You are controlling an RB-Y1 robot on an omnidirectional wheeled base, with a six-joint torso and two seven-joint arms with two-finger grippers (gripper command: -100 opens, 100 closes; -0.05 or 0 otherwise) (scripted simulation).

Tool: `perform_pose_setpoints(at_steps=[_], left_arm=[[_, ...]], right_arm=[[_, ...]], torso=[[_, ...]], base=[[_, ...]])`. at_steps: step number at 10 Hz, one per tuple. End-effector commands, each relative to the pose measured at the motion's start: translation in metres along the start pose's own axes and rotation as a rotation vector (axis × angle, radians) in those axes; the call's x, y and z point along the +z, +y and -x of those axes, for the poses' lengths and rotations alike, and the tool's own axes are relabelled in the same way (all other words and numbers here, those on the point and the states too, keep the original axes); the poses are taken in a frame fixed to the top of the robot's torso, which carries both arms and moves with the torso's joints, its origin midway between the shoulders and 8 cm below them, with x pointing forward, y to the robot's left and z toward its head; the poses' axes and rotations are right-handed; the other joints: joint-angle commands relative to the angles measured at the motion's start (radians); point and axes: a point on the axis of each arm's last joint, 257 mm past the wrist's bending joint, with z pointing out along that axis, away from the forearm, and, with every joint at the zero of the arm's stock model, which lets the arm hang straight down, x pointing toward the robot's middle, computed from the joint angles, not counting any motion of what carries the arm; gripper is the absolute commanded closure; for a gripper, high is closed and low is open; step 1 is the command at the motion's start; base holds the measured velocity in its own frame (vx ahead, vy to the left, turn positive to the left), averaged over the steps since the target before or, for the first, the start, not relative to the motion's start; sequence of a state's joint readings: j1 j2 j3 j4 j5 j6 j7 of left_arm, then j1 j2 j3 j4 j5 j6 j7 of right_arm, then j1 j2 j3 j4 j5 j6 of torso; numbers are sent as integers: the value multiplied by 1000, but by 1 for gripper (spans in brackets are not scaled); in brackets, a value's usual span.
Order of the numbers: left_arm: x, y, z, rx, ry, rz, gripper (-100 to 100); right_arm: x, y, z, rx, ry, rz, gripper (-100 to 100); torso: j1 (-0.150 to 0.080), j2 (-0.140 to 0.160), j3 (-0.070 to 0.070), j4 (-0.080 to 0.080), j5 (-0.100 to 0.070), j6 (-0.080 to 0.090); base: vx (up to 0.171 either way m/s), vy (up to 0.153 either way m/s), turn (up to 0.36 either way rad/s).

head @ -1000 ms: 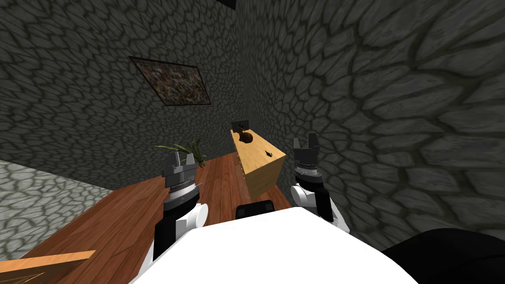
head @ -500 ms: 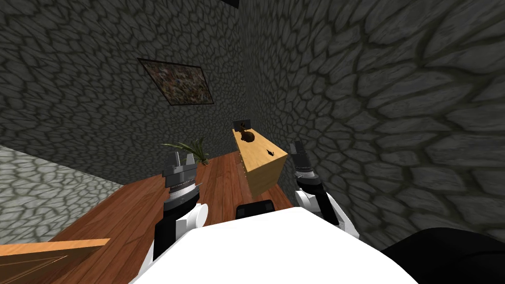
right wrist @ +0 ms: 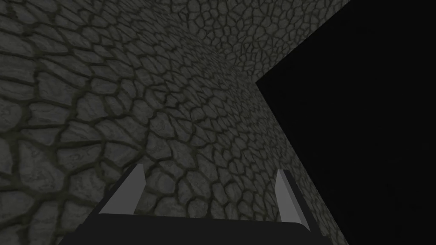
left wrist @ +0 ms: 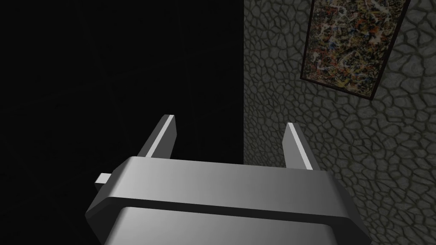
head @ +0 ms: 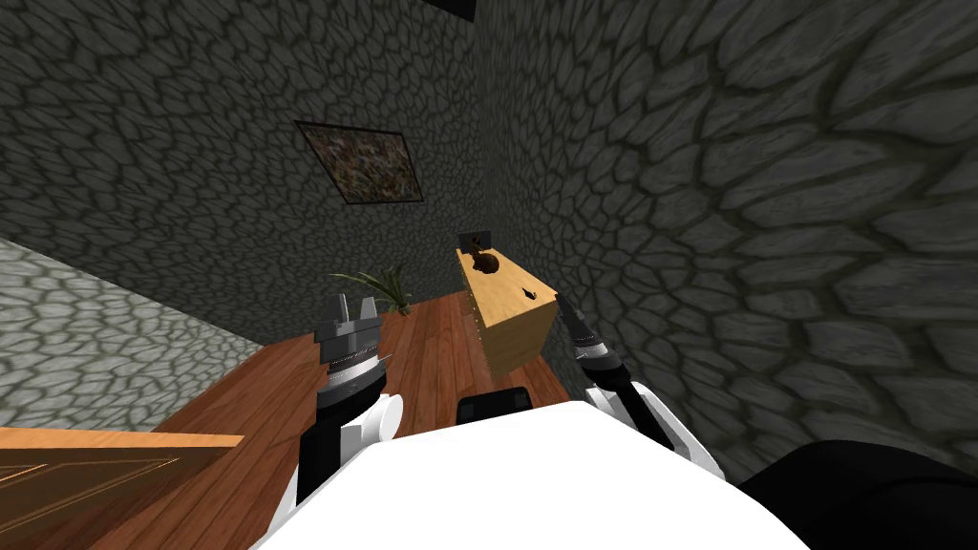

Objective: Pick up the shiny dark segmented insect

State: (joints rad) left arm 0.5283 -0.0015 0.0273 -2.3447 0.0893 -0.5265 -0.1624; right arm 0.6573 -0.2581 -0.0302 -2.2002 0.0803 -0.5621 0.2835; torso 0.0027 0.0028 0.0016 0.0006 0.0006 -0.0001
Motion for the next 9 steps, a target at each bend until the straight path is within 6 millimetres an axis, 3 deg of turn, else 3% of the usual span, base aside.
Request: perform_pose_setpoints(at_steps=[1, 2, 4, 5, 6, 7, 8, 9], left_arm=[[0, 0, 0, 0, 0, 0, 0], [0, 0, 0, 0, 0, 0, 0], [0, 0, 0, 0, 0, 0, 0], [0, 0, 0, 0, 0, 0, 0], [0, 0, 0, 0, 0, 0, 0], [0, 0, 0, 0, 0, 0, 0], [0, 0, 0, 0, 0, 0, 0], [0, 0, 0, 0, 0, 0, 0]], right_arm=[[-20, -29, -20, -65, 94, -74, -100], [-23, -34, -23, -72, 115, -78, -100], [-62, -72, -43, -144, 242, -173, -100], [-66, -77, -45, -155, 268, -175, -100], [-91, -98, -53, -186, 332, -230, -100], [-91, -98, -53, -195, 349, -222, -100], [-120, -118, -59, -225, 418, -277, -100], [-120, -118, -59, -233, 433, -270, -100]], torso=[[0, 0, 0, 0, 0, 0], [1, -1, 0, 0, 0, 0], [1, -1, -1, 0, 0, 0], [3, -2, -1, 0, 1, 0], [2, -3, -2, -1, 1, 0], [3, -4, -2, -1, 1, 0], [2, -4, -2, -1, 1, 0], [2, -5, -3, -1, 1, 0]], base=[[-24, 75, 115], [-16, 64, 18], [-9, 88, 99], [11, 85, 55], [26, 98, 128], [30, 72, 46], [43, 89, 90], [29, 80, 77]])
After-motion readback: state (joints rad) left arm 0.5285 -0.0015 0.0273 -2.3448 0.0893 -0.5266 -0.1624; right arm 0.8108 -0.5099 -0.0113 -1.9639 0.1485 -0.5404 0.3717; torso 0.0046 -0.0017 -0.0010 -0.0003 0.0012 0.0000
